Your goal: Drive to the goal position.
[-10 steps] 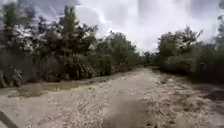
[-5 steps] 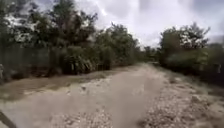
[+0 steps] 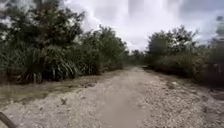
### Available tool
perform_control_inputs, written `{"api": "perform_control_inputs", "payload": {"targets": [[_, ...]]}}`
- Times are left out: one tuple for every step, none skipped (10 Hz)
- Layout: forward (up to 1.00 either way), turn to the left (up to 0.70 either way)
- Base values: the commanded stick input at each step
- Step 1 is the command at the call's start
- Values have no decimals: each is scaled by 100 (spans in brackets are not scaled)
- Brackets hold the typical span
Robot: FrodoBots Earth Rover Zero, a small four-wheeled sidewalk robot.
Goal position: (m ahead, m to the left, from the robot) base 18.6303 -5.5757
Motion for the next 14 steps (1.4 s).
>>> {"api": "perform_control_inputs", "payload": {"targets": [[85, 0], [85, 0], [85, 0], [85, 0], [85, 0], [85, 0], [85, 0], [85, 0], [85, -15], [85, -30], [85, -31], [85, -32], [85, -32], [85, -31]]}}
